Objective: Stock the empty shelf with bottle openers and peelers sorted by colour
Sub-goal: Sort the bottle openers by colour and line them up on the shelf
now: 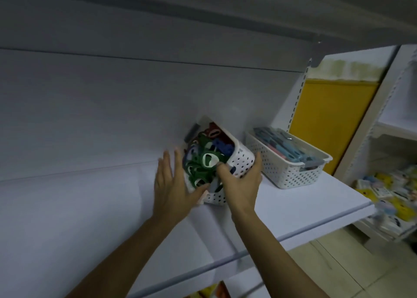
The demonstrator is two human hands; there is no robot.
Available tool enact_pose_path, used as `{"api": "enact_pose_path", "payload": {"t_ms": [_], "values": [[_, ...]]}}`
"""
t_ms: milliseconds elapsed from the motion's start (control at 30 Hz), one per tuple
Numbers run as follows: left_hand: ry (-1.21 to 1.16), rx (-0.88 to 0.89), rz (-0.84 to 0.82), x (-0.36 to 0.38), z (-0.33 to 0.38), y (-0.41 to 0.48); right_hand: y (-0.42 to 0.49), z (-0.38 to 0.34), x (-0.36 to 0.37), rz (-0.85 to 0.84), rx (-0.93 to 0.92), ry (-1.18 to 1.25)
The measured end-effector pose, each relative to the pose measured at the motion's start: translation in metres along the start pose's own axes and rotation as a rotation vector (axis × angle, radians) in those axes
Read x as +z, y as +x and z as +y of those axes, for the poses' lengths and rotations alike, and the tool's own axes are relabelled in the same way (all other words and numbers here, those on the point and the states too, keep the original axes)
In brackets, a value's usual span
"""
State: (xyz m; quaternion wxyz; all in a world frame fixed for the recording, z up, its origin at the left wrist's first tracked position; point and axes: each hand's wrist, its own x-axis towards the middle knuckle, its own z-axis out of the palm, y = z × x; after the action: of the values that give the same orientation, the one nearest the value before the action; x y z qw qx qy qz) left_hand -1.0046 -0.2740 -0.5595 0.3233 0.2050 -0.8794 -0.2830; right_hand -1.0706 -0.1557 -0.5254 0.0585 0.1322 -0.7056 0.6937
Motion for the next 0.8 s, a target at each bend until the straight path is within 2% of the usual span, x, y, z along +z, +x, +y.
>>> {"api": "enact_pose_path", "payload": {"t_ms": [33,200,467,667,733,800], "values": [[0.067,0.057,-0.016,-0.004,-0.008,0.006,-0.006,-0.002,0.007,-0.003,-0.054,-0.059],[0.049,0.187,-0.128,-0.007,-0.03,0.016,-0.027,0.002,0.026,0.013,-0.252,-0.227],[-0.098,-0.125,0.018,-0.018,-0.058,0.01,-0.046,0.004,0.048,0.062,-0.366,-0.299],[-0.273,-0.244,0.132,-0.055,-0.075,0.018,-0.062,-0.001,0.073,0.124,-0.431,-0.42],[-0.179,-0.245,0.205,-0.066,-0.079,0.014,-0.071,-0.005,0.083,0.126,-0.483,-0.471],[0.068,-0.146,0.268,-0.074,-0.083,0.004,-0.081,-0.009,0.094,0.101,-0.534,-0.516]]}}
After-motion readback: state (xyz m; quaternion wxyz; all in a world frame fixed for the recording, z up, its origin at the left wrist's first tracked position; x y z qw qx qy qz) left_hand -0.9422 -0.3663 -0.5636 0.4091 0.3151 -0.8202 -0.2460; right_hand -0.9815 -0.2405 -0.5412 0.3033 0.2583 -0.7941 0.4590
